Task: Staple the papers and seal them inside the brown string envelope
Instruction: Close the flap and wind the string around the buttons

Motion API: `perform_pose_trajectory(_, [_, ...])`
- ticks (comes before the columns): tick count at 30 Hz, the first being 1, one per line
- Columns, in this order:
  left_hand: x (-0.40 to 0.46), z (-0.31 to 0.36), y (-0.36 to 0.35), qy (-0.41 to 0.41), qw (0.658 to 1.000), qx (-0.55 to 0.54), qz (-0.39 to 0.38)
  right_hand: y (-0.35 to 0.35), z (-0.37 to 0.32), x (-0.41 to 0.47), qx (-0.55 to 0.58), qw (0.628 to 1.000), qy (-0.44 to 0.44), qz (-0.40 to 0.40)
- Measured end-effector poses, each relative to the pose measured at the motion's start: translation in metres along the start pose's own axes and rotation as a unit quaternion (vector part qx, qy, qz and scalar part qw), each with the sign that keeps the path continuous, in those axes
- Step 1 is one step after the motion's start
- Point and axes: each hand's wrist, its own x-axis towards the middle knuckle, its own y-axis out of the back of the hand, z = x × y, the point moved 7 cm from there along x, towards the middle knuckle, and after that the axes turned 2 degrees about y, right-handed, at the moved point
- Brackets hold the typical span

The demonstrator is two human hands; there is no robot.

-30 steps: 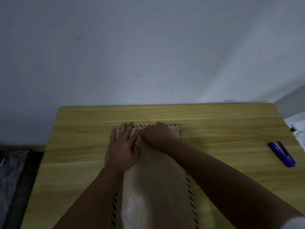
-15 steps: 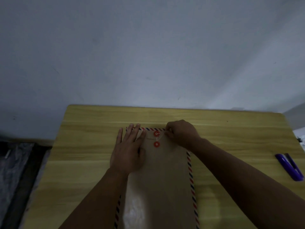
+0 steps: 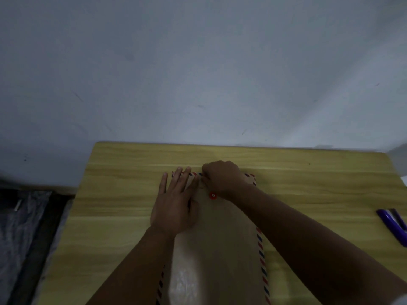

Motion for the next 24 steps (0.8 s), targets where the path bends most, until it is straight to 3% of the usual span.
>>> perform_pose_trajectory(13, [0.001, -0.001, -0.001, 0.001, 1.000, 0.003, 0.008, -0.023, 0.014, -0.066, 0.013, 0.992, 0.101, 0.077])
perform_pose_trajectory(24, [0.001, -0.002, -0.003, 0.005, 1.000, 0.007, 0.007, -0.054, 0.013, -0.108, 0.128, 0.982, -0.068, 0.119])
